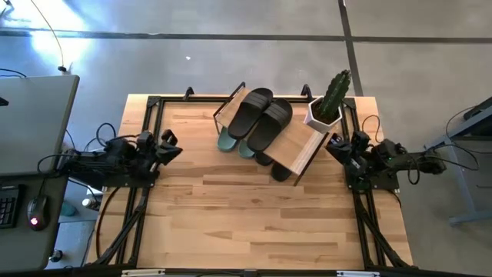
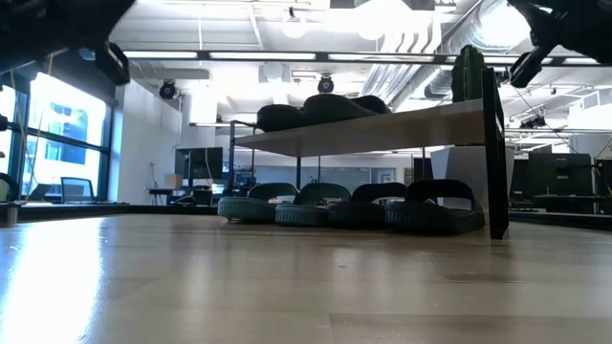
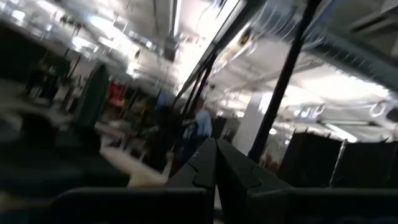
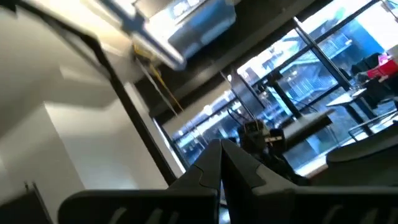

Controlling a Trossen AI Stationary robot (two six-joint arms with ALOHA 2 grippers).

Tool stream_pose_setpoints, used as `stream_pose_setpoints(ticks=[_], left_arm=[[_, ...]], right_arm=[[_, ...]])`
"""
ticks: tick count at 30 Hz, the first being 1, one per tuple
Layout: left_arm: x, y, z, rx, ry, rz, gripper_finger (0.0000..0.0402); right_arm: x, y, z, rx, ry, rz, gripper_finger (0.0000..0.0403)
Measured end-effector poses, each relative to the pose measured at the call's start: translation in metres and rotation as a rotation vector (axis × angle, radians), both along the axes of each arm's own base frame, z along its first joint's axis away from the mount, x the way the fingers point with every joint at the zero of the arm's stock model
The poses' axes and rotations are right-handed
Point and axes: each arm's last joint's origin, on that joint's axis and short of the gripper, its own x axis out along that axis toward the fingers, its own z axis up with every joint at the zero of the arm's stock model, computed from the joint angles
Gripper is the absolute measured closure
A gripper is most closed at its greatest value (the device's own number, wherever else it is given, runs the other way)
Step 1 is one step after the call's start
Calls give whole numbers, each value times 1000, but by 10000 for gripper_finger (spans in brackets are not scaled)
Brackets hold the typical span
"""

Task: Pick and place slides into the shelf
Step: Return to Home Position

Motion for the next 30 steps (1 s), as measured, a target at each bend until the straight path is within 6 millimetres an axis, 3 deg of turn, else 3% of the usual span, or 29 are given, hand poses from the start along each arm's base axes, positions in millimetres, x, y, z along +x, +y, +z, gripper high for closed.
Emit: stream_pose_setpoints(ticks=[13, 18, 24, 30], left_arm=[[8, 4, -35, -61, 366, 103, 401], [9, 3, -38, 35, 421, 107, 400], [9, 3, -38, 146, 437, 122, 399], [9, 3, -38, 146, 437, 122, 399]], right_arm=[[12, 1, -43, -364, 463, -79, 403], [12, 1, -44, -466, 483, -123, 403], [12, -1, -44, -459, 495, -181, 403], [12, -1, -44, -453, 494, -175, 403]])
